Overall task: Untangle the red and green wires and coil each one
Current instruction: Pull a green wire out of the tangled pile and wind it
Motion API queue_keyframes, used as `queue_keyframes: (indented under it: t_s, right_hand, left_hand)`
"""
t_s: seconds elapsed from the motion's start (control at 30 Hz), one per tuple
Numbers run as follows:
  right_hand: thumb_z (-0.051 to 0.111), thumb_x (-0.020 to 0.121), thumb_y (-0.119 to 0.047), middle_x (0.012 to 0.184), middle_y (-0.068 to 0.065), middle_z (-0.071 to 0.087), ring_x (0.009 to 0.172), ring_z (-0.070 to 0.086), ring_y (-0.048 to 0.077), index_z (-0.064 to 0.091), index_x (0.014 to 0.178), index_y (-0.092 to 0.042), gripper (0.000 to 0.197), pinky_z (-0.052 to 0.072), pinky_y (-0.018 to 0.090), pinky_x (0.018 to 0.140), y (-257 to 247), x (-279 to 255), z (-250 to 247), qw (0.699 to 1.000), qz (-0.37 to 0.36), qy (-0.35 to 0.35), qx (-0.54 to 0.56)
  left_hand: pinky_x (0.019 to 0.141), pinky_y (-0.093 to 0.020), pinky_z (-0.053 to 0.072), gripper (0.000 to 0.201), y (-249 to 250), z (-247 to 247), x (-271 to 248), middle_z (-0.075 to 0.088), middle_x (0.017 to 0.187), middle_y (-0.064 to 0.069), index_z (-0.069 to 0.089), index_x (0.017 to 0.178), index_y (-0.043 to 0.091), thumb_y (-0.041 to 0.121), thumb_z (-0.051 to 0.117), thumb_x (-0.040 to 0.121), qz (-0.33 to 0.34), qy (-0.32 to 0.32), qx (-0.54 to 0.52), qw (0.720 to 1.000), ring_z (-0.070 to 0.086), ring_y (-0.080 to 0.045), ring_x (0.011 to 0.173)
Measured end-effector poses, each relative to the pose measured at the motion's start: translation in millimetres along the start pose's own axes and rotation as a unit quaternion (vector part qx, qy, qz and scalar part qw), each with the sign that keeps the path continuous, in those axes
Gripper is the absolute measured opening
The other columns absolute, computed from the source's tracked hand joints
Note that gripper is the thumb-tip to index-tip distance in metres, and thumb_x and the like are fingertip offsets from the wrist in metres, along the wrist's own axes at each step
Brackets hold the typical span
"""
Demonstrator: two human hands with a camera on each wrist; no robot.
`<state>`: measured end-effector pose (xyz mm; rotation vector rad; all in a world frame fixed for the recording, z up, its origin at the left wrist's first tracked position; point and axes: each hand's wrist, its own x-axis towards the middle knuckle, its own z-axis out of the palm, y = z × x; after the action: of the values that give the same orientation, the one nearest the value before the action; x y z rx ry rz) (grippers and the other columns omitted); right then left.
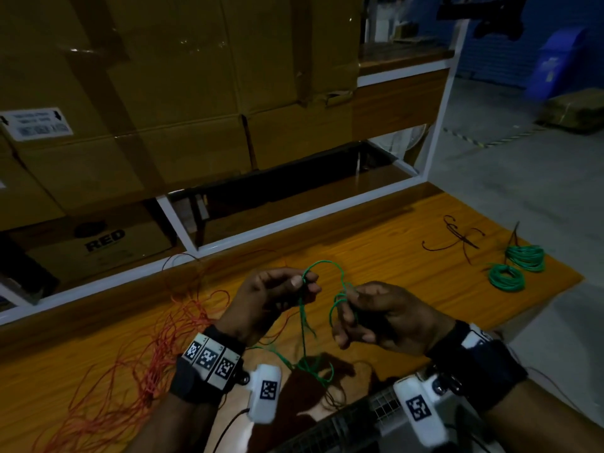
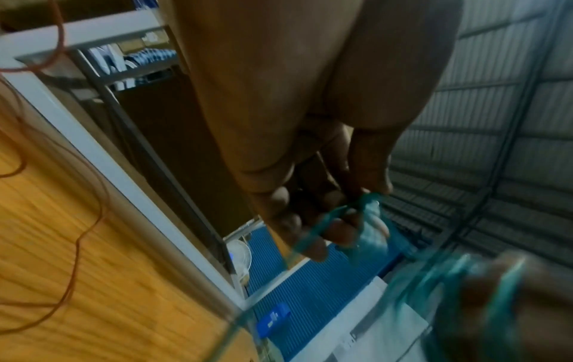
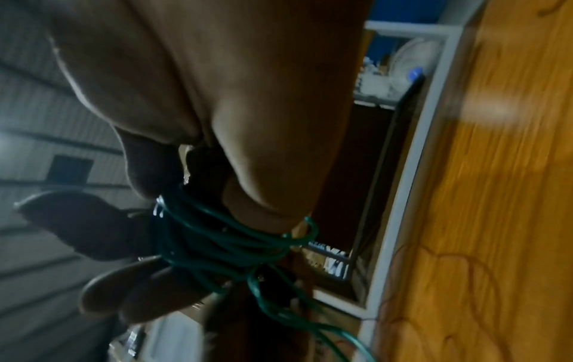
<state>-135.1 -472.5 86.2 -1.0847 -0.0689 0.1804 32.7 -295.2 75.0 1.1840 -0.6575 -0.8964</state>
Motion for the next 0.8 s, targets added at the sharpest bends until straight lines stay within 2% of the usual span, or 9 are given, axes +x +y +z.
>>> queue_keyframes:
  t_s: [0.07, 0.13, 0.23, 0.3, 0.47, 0.53, 0.63, 0.73, 0.8]
  right_hand:
    - [0.062, 0.100, -0.034, 0.061, 0.006, 0.061, 0.089, 0.068, 0.029, 0.069, 0.086, -0.008, 0.030, 0.055, 0.036, 0.084, -10, 2, 6, 0.996, -0.059, -0.021, 0.069]
    - [0.043, 0.108, -0.030, 0.072, 0.006, 0.065, 0.103, 0.069, 0.028, 0.069, 0.089, -0.009, 0.038, 0.054, 0.036, 0.096, -23, 6, 10, 0.981, -0.116, -0.019, 0.151]
    - [0.032, 0.109, -0.031, 0.089, 0.009, 0.073, 0.114, 0.069, 0.028, 0.070, 0.084, -0.009, 0.050, 0.056, 0.034, 0.097, -43, 12, 13, 0.948, -0.193, 0.064, 0.246]
    - [0.034, 0.110, -0.029, 0.101, 0.014, 0.075, 0.116, 0.069, 0.028, 0.069, 0.084, -0.008, 0.048, 0.057, 0.034, 0.098, -52, 15, 15, 0.927, -0.234, 0.114, 0.269]
    - [0.039, 0.108, -0.025, 0.102, 0.013, 0.077, 0.124, 0.064, 0.027, 0.069, 0.083, -0.010, 0.042, 0.054, 0.035, 0.103, -64, 16, 8, 0.897, -0.302, 0.198, 0.253]
    - [0.040, 0.108, -0.023, 0.101, 0.013, 0.077, 0.126, 0.062, 0.025, 0.070, 0.079, -0.011, 0.043, 0.052, 0.035, 0.105, -68, 15, 4, 0.885, -0.329, 0.227, 0.240]
    - [0.040, 0.109, -0.023, 0.098, 0.013, 0.078, 0.127, 0.061, 0.025, 0.069, 0.079, -0.013, 0.043, 0.050, 0.036, 0.108, -72, 11, -4, 0.872, -0.349, 0.261, 0.222]
    - [0.039, 0.109, -0.023, 0.101, 0.013, 0.077, 0.124, 0.064, 0.025, 0.059, 0.090, -0.012, 0.031, 0.054, 0.034, 0.102, -67, 11, -11, 0.876, -0.334, 0.282, 0.205]
    - [0.038, 0.109, -0.024, 0.102, 0.014, 0.076, 0.117, 0.068, 0.024, 0.056, 0.092, -0.012, 0.027, 0.056, 0.034, 0.098, -60, 12, -10, 0.886, -0.308, 0.285, 0.197]
  left_hand:
    - [0.083, -0.037, 0.059, 0.046, -6, 2, 0, 0.077, 0.098, -0.018, 0.081, 0.099, 0.006, 0.040, 0.092, 0.070, -0.004, -0.014, 0.010, 1.000, 0.074, -0.028, 0.091]
    - [0.083, -0.041, 0.059, 0.045, -14, 4, -1, 0.076, 0.095, -0.020, 0.079, 0.098, 0.004, 0.039, 0.091, 0.073, -0.013, -0.032, 0.010, 0.999, 0.074, -0.030, 0.086]
    - [0.075, -0.043, 0.059, 0.046, -24, 7, -3, 0.072, 0.083, -0.018, 0.076, 0.098, -0.002, 0.037, 0.089, 0.077, -0.021, -0.035, -0.016, 0.999, 0.070, -0.028, 0.071]
    - [0.062, -0.036, 0.055, 0.044, -29, 8, -5, 0.067, 0.074, -0.015, 0.074, 0.099, -0.003, 0.035, 0.086, 0.080, -0.016, -0.013, -0.004, 1.000, 0.063, -0.022, 0.059]
    - [0.045, -0.020, 0.028, 0.034, -36, 3, -12, 0.060, 0.064, -0.008, 0.070, 0.092, -0.011, 0.023, 0.065, 0.094, -0.008, 0.058, 0.084, 0.995, 0.034, -0.012, 0.041]
    - [0.044, -0.020, 0.026, 0.044, -41, 0, -15, 0.060, 0.060, -0.004, 0.067, 0.089, -0.017, 0.027, 0.063, 0.095, 0.001, 0.073, 0.157, 0.985, 0.030, -0.010, 0.039]
    - [0.043, -0.020, 0.026, 0.036, -53, -11, -23, 0.060, 0.061, -0.004, 0.068, 0.089, -0.015, 0.018, 0.061, 0.101, -0.027, 0.089, 0.174, 0.980, 0.031, -0.008, 0.039]
    - [0.046, -0.023, 0.023, 0.028, -62, -20, -32, 0.059, 0.066, -0.008, 0.074, 0.089, -0.001, 0.023, 0.064, 0.098, -0.076, 0.044, 0.154, 0.984, 0.029, -0.013, 0.044]
    - [0.047, -0.025, 0.026, 0.030, -64, -21, -36, 0.064, 0.070, -0.009, 0.073, 0.092, -0.003, 0.027, 0.067, 0.098, -0.082, 0.015, 0.164, 0.983, 0.032, -0.015, 0.046]
